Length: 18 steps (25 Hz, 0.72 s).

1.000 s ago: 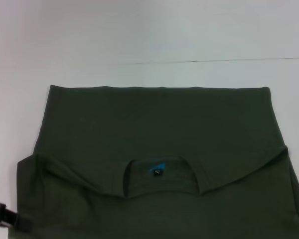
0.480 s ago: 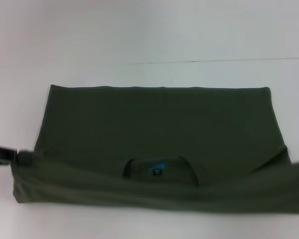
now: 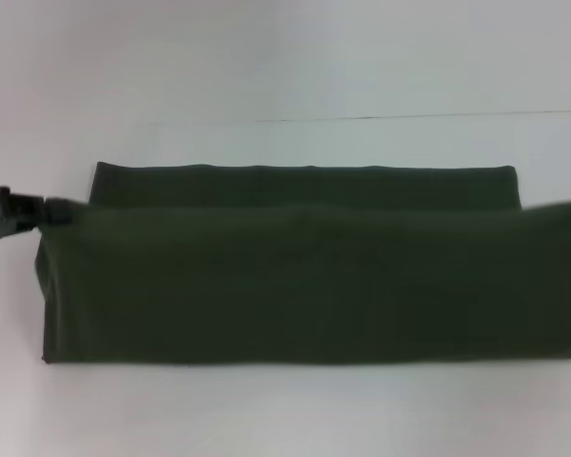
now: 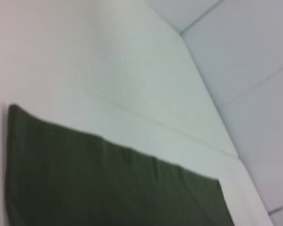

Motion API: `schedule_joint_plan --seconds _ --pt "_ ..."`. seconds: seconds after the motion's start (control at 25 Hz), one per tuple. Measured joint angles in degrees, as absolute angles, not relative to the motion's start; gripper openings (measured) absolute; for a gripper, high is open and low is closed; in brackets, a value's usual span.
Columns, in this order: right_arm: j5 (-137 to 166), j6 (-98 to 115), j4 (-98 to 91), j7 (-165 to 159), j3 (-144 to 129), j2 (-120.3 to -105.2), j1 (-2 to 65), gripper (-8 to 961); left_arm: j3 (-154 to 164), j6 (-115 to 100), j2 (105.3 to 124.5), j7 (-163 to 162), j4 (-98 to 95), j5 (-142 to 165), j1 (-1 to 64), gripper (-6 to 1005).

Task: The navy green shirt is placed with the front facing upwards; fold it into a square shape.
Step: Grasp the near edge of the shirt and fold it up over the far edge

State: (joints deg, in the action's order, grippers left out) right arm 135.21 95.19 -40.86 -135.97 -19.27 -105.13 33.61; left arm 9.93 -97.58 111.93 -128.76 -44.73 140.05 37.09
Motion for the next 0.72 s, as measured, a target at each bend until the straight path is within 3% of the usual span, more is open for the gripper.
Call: schedule_joint_plan --seconds 0.16,0.52,0.72 --pt "130.19 88.39 -37.79 -134.63 -19.25 -105.99 33.27 41 10.16 -91.54 113.16 -127.42 -41.92 136.57 37.33 42" --pt "122.23 74.18 -34.66 -127.79 -19.42 -111.01 33.46 45 10.57 -79.47 116.00 -122.51 -36.96 128.66 37.49 41" --pt "119.92 67.56 -33.56 -124.07 -19.82 -113.39 34.28 46 10.63 -70.56 119.21 -117.03 -35.13 122.05 37.99 41"
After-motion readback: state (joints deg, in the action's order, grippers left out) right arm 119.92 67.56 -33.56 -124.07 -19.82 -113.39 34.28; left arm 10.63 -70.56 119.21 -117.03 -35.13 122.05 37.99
